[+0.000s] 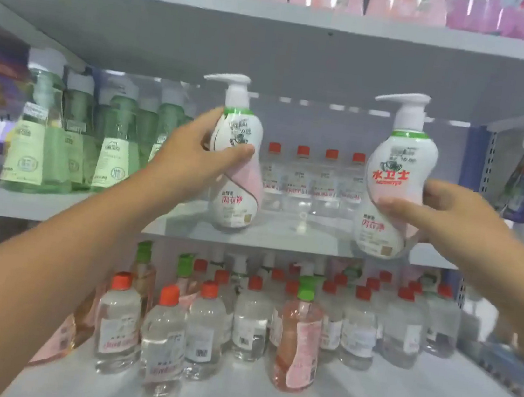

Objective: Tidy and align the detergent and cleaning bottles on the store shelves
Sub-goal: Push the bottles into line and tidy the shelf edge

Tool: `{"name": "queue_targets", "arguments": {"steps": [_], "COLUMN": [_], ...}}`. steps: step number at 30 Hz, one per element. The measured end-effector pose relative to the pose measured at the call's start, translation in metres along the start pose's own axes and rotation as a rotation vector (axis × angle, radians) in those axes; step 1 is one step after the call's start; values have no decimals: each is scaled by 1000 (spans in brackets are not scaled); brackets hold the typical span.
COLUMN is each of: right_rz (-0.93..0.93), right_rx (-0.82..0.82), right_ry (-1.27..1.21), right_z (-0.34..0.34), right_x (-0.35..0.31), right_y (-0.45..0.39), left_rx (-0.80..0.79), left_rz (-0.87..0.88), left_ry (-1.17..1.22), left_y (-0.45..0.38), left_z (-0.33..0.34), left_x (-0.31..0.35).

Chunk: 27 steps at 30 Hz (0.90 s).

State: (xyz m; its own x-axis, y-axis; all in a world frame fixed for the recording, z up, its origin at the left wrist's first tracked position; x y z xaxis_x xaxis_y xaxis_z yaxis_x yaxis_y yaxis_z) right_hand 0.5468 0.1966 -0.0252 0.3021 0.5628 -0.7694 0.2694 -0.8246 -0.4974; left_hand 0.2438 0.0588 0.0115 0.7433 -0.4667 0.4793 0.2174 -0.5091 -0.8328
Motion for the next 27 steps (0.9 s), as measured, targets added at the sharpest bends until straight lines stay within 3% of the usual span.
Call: {"name": "queue_targets", "arguments": {"steps": [3, 7, 9, 13, 18, 21, 24, 27], "right_rz": [-26, 124, 209, 305, 386, 400, 386, 285], "right_rx": [1, -169, -119, 1, -3, -141, -438, -671], "right_ry": [-83, -141, -103, -30, 76, 199, 477, 383], "right_z": [12, 82, 108, 136, 143, 141, 118, 64], "right_x": [17, 91, 137, 200, 239, 238, 212, 133], "right_y": [70, 124, 130, 121, 99, 91, 88, 79], "left_rx": [66, -51, -79, -59, -72, -186, -450, -506], "left_rz": [54, -178, -257, -400, -406, -448, -369, -274], "left_ry": [85, 121, 88, -57, -164, -202, -311, -346], "left_y": [74, 181, 216, 242, 225, 220, 215, 155], "left_z": [-13, 40, 75, 112, 129, 132, 112, 69], "left_x": [17, -36, -72, -124, -136, -132, -92, -22]}}
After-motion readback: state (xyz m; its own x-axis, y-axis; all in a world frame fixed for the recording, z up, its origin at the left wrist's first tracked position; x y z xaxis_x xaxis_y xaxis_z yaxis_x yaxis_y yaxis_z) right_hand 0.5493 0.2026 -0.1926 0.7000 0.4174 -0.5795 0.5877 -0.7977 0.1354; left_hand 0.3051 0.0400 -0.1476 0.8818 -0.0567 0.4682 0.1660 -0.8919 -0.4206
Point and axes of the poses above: each hand's wrist, its own y-axis away from the middle knuckle, its own z-axis out of the palm, x = y × z, the point moved 7 cm from there along -y, towards the middle knuckle, and after that the axes turned 8 degrees about z, right-handed, at the moved point
